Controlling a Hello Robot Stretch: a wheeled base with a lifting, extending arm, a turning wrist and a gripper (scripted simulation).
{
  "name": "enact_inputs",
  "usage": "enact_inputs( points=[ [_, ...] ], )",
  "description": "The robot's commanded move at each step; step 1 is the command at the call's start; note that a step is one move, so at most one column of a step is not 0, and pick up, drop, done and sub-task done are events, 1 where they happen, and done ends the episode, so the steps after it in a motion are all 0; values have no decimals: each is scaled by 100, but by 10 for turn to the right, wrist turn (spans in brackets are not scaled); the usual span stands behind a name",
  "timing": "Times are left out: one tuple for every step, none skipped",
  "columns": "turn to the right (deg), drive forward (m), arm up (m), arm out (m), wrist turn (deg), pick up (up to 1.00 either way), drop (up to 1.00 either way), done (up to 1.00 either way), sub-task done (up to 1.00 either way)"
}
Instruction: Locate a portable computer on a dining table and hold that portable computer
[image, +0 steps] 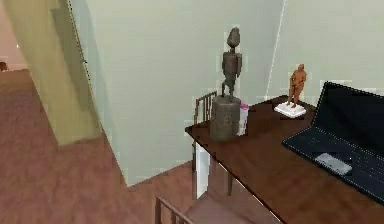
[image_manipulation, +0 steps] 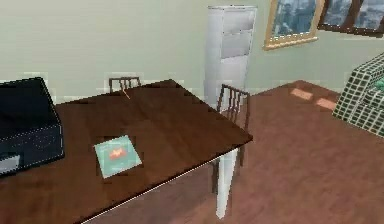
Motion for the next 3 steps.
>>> enact_inputs(
  points=[
    [450,0,0,0,0,0,0,0,0],
    [450,0,0,0,0,0,0,0,0],
    [210,0,0,0,0,0,0,0,0]
  ],
)
